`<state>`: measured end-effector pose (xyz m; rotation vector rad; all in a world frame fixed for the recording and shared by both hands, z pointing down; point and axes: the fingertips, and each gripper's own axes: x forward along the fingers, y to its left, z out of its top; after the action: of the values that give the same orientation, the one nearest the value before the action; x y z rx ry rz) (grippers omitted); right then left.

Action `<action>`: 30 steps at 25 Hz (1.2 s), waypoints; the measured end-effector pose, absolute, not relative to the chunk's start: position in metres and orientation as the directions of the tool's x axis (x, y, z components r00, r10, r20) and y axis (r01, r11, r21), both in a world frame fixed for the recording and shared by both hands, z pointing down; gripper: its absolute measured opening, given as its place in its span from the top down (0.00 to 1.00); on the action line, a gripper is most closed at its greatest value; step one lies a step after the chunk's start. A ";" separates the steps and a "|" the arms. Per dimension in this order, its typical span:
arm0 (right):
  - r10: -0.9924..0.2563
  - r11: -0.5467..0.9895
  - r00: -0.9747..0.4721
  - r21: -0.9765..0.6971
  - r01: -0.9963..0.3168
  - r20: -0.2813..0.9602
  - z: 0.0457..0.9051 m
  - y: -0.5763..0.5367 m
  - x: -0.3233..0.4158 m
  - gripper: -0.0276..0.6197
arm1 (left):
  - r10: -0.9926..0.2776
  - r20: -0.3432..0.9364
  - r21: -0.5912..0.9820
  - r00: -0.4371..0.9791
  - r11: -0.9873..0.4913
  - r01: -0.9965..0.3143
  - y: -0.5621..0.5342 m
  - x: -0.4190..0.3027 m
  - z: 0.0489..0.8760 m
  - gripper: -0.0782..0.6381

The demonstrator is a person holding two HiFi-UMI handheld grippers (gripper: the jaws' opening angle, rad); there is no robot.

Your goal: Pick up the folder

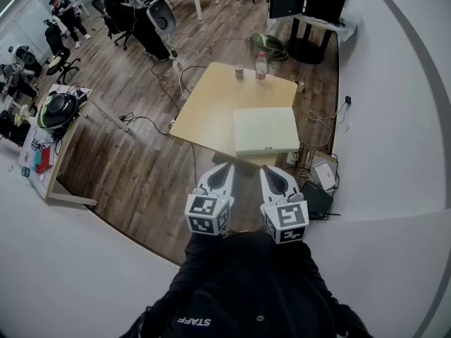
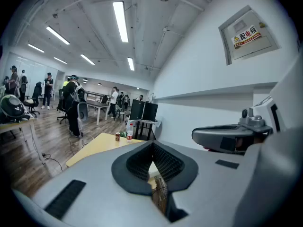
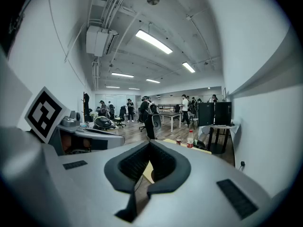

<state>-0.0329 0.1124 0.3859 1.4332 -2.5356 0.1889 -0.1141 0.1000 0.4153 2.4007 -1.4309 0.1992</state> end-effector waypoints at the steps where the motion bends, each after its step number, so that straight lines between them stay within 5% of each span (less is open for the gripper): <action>1: -0.829 0.514 -0.497 -0.002 -0.858 0.256 0.386 0.112 -0.033 0.92 | -0.826 0.289 0.214 0.484 -0.437 -0.874 0.100 -0.114 0.415 0.84; 30: -0.791 0.470 -0.487 -0.143 -0.871 0.371 0.447 0.136 -0.072 0.92 | -0.790 0.412 0.247 0.455 -0.384 -0.890 0.131 -0.167 0.480 0.84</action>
<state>-0.0721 0.1360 0.4474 1.4260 -2.4670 0.4591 -0.1667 0.1305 0.4796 2.2789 -1.4096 0.3144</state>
